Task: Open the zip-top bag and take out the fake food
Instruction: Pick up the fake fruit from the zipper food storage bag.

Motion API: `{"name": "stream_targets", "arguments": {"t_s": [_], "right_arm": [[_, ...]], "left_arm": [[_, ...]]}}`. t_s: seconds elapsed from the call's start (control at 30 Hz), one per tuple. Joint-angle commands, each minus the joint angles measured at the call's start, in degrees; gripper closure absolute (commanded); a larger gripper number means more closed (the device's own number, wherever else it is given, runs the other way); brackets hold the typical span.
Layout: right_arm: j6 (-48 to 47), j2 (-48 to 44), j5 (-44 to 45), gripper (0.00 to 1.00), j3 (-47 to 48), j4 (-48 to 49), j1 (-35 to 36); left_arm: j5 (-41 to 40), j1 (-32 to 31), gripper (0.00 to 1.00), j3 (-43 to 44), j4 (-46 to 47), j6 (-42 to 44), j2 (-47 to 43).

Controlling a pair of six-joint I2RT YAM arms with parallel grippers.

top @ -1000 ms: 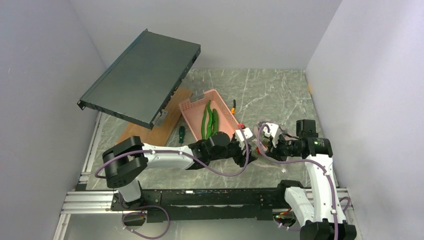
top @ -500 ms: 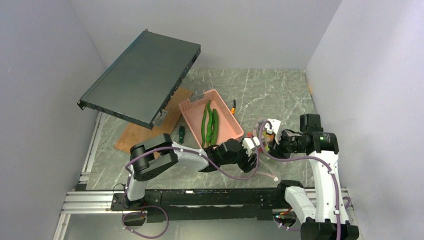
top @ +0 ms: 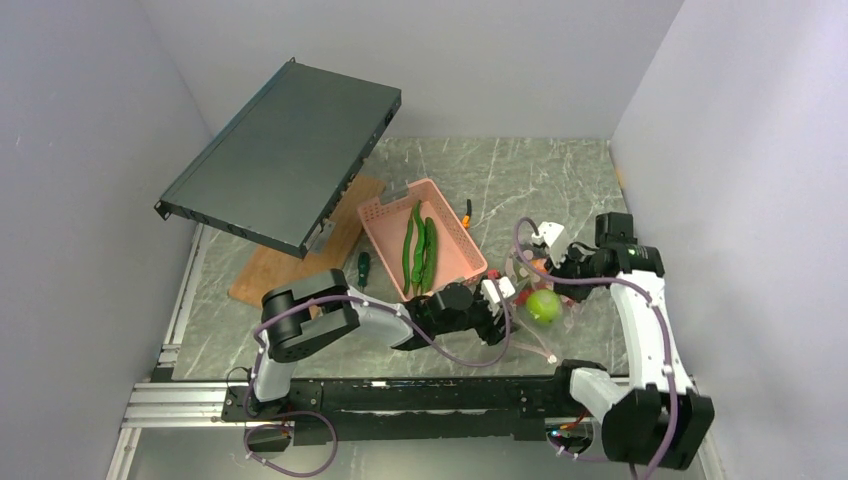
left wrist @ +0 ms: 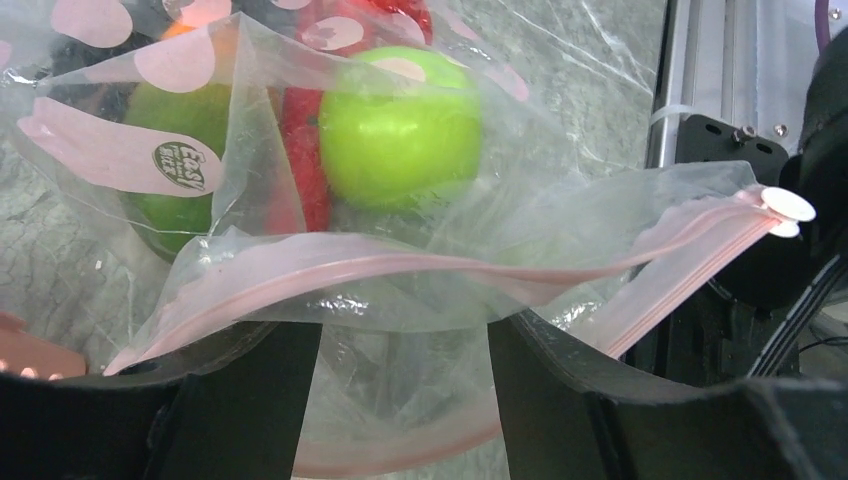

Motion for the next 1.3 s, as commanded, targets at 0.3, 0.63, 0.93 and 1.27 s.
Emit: {"name": "stream_targets", "arguments": {"t_s": [0.3,0.63,0.93,1.27], "right_arm": [[5.67,15.31,8.82,0.98,-4.78,13.08,0.02],[5.35,18.28,5.43,0.97,-6.72,12.75,4.83],[5.77,18.22,2.83,0.96,-7.23,11.71,9.94],[5.98,17.66,0.07,0.95,-7.68,11.26,12.08]], "left_arm": [[-2.36,-3.44,0.27,-2.15,14.21,12.59,4.32],[-7.54,-4.32,0.19,-1.30,14.58,14.83,6.56],[-10.48,-4.74,0.00,-2.52,16.73,15.27,6.92],[-14.30,-5.19,0.00,-3.76,18.80,15.34,6.57]]}}
